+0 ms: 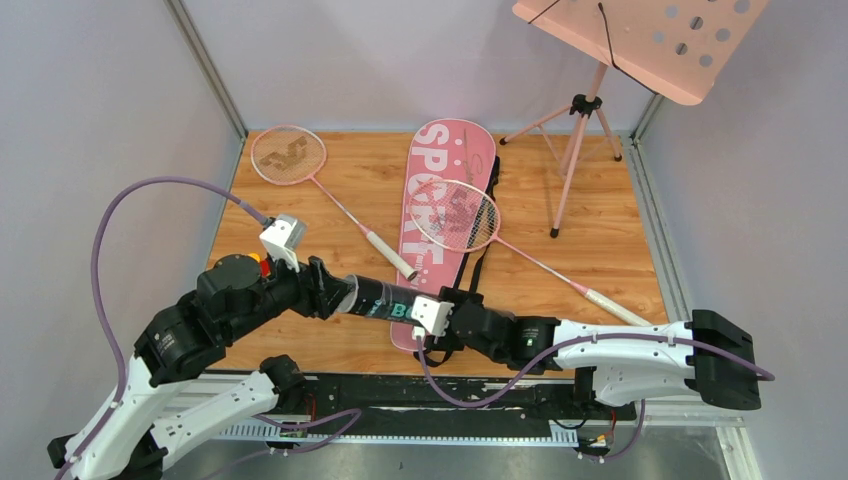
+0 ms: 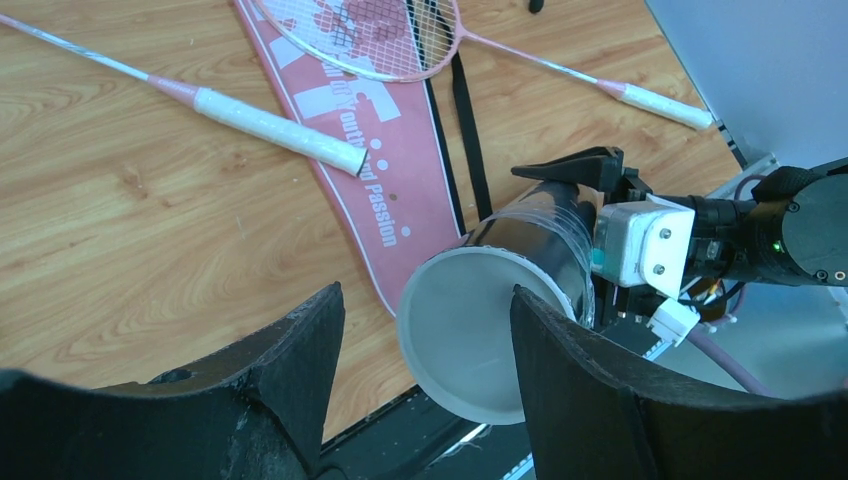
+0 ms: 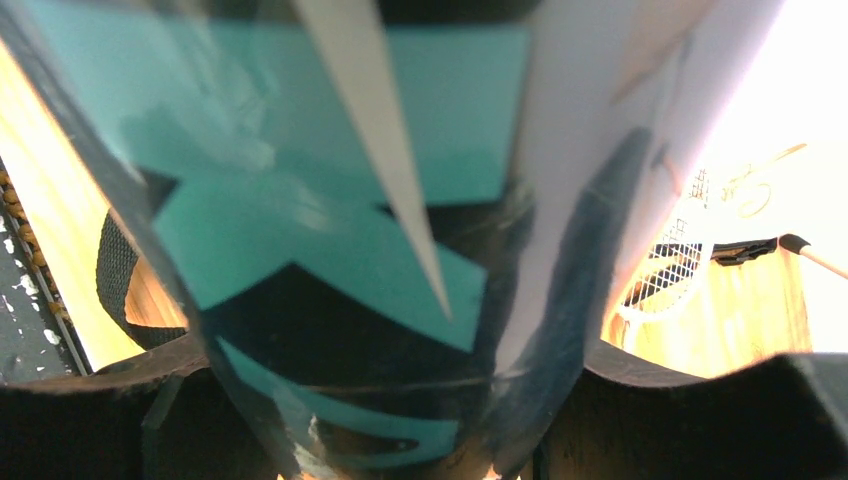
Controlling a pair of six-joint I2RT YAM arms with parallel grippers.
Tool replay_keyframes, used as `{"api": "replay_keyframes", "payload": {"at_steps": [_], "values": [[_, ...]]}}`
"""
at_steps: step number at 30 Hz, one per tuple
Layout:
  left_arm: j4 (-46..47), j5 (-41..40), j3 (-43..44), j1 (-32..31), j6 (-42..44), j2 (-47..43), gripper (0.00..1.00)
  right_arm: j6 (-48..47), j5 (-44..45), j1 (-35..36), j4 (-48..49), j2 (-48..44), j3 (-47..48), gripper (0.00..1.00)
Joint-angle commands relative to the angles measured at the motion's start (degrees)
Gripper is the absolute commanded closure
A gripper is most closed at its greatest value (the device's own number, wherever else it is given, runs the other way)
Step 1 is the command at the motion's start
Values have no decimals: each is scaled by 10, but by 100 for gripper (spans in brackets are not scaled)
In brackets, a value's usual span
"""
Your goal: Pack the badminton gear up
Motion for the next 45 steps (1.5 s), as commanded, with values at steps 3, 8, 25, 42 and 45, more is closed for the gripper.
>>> {"api": "replay_keyframes", "payload": {"at_steps": [3,8,25,42,45], "values": [[20,54,-38,-4,-25,4,30,6,-17,0,111,-27,64,57],[68,70,-62,-4,-49,-15,31,18,-58,-2,141,-59,47,57],[175,131,-107,-4,-108,-5,33,44,-89,-4,202,-120,5,57],[278,173,-119,-5,-144,-28,31,67,-100,-5,205,-147,-18,57],[281,160,-90,-4,-126,-28,28,86,-88,-5,191,-132,-12,57]]}}
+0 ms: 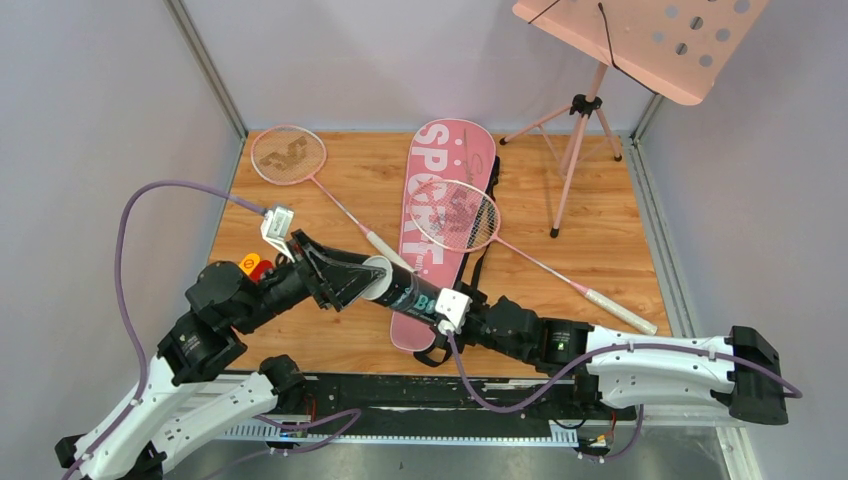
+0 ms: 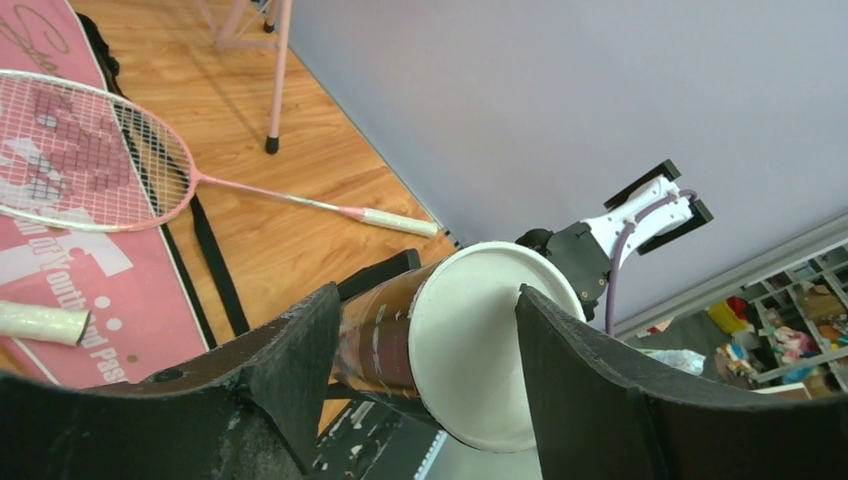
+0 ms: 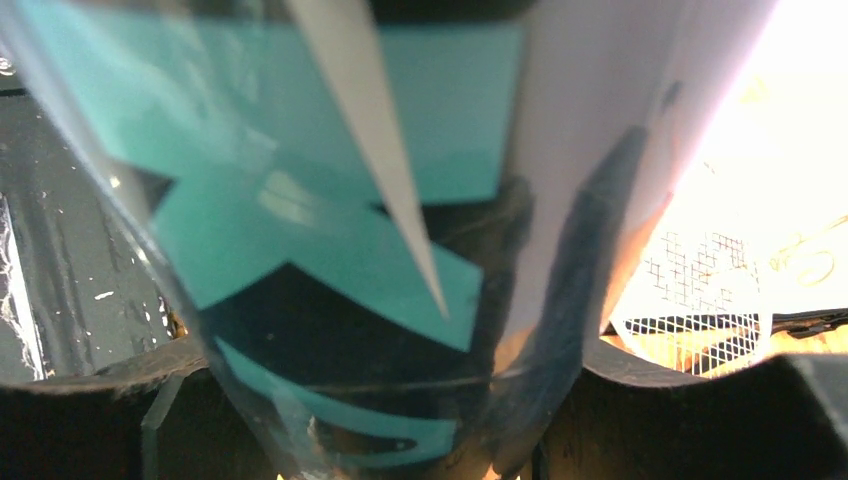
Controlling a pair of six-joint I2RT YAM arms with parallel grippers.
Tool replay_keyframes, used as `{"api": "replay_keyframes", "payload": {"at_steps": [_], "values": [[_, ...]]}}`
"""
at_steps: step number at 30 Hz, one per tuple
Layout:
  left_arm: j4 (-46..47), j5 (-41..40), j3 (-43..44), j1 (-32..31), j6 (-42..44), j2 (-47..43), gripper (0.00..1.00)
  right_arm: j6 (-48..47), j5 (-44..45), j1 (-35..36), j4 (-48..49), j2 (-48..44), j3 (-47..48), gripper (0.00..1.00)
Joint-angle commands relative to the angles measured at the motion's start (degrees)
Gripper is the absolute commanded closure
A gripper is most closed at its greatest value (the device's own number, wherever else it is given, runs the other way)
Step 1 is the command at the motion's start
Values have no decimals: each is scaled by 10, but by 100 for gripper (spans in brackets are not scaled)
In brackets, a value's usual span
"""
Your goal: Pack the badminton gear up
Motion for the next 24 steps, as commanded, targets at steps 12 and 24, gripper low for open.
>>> {"api": "replay_keyframes", "payload": {"at_steps": [12,24], "values": [[-37,-30,128,-4,144,12,12,155,8,-11,59,39,86,57],[26,9,25,-4,194,23,9,345,-183,-70,38,75,178,58]]}}
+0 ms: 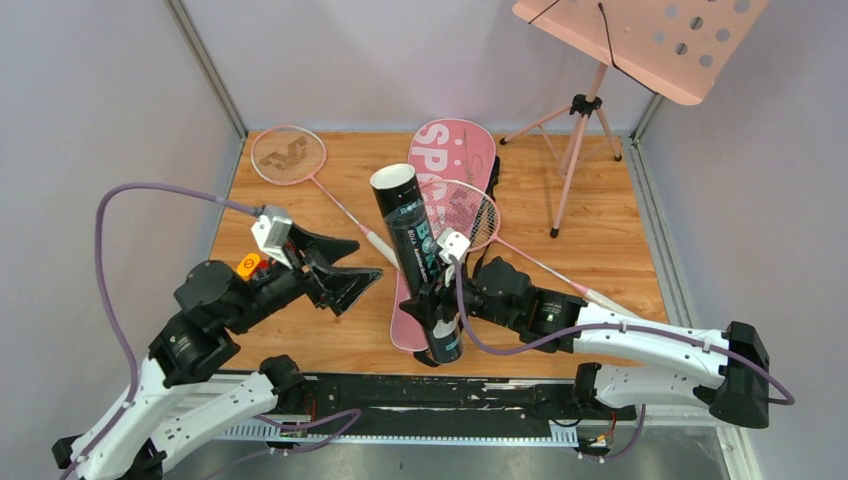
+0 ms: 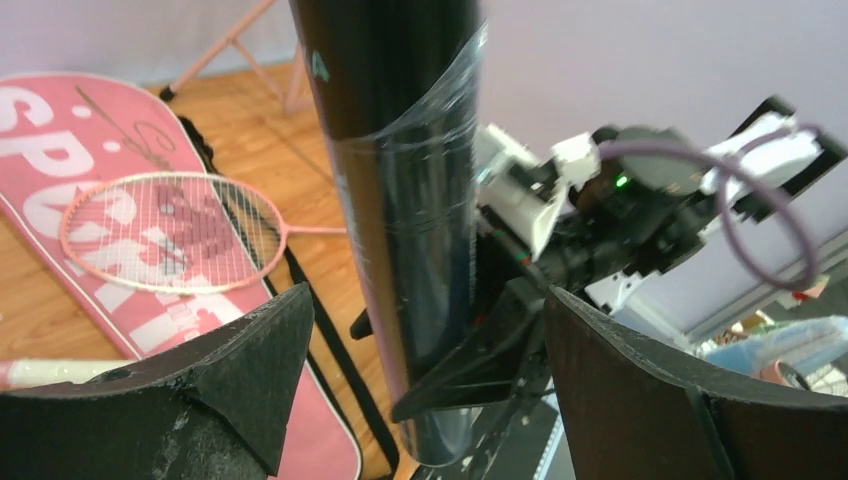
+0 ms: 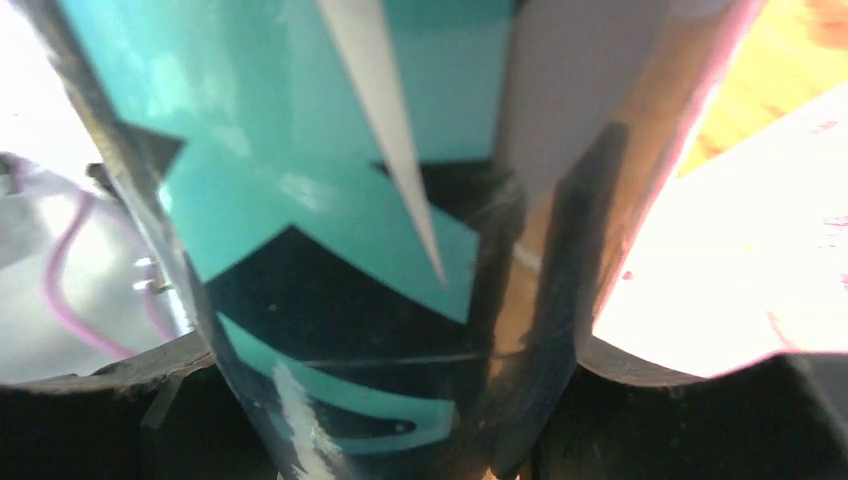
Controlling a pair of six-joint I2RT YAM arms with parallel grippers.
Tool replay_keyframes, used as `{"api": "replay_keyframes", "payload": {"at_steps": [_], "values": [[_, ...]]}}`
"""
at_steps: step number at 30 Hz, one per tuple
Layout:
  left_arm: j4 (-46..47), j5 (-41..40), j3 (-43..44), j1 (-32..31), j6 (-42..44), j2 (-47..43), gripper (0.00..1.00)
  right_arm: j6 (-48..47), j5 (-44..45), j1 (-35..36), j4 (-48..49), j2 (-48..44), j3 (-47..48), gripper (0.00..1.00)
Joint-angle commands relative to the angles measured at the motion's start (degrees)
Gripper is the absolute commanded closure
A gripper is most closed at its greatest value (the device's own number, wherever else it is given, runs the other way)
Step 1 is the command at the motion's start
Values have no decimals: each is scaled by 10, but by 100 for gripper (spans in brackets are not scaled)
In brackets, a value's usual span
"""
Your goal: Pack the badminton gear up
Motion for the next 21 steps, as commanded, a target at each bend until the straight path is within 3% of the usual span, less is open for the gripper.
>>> {"api": "replay_keyframes", "payload": {"at_steps": [1,5,16,18,21], "values": [[58,36,-31,-3,35,26,8,79,-128,4,65,-2,34,58],[97,54,-41,-3,43,50,7,98,-192,3,109,-1,24,57],[233,90,-111,-3,-19,98,7,114,-223,3,155,12,7,55],[255,96,-120,-3,-31,103,10,117,-222,3,158,14,4,54],[265,106,-122,-3,-36,116,21,120,-217,3,161,13,0,51]]}}
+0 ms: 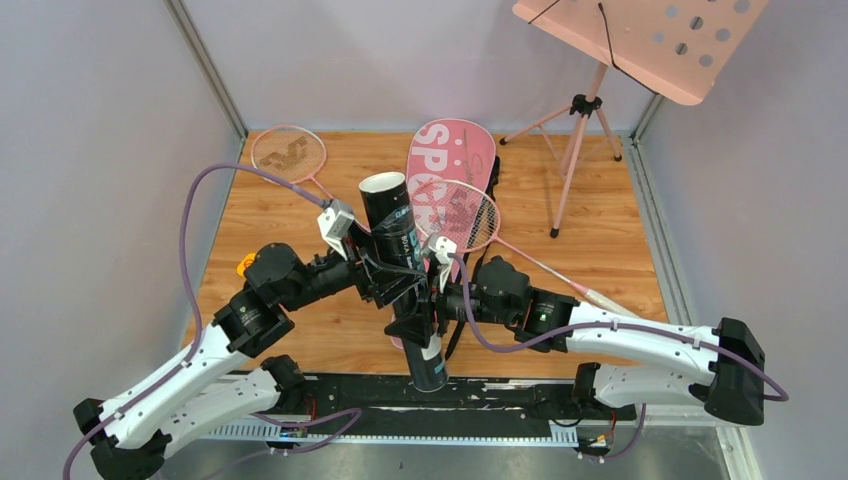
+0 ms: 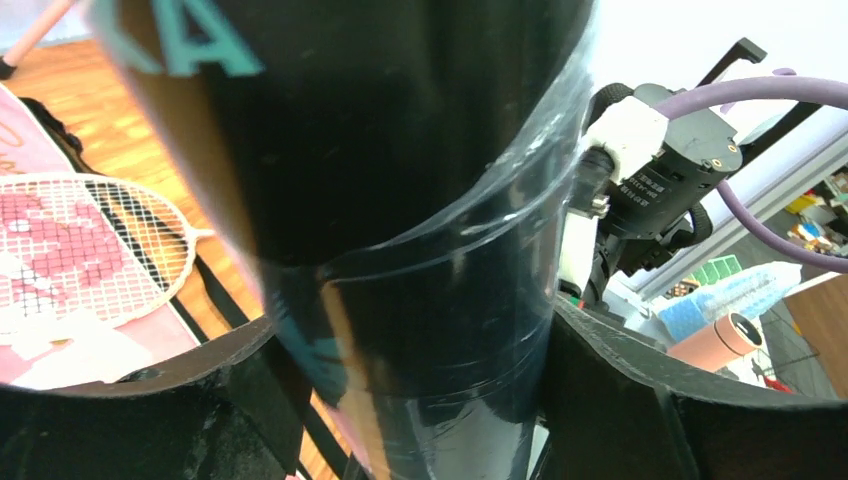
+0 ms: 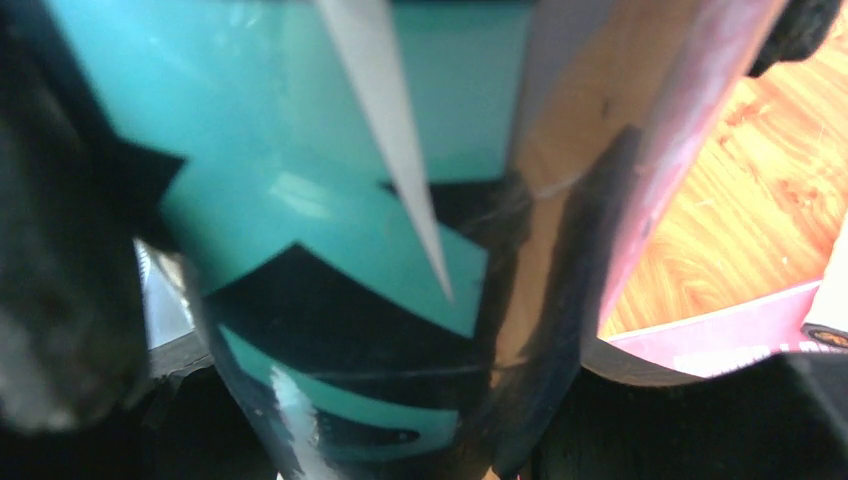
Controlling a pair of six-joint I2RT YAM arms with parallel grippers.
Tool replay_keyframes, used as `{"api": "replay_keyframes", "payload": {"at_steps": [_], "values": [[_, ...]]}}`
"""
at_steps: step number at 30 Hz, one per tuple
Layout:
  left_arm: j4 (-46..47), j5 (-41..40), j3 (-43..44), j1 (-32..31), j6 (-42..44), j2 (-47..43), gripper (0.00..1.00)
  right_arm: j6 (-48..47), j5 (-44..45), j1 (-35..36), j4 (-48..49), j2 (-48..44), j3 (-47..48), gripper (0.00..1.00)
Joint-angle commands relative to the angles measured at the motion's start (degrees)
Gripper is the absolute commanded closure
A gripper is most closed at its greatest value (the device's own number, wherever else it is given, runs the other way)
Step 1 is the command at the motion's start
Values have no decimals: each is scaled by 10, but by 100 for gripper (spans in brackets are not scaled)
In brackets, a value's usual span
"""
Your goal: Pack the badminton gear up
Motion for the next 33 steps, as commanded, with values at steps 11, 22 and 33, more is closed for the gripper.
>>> {"api": "replay_keyframes", "payload": {"at_steps": [11,22,33], "values": [[-45,-130,48,1,30,33,53,4,54,-2,67,-64,-50,5],[-218,-269,161,77,135,71,62,0,119,-4,34,-174,-115,0],[-357,-183,252,414,165,222,61,-2,144,-4,-62,-269,-127,0]]}}
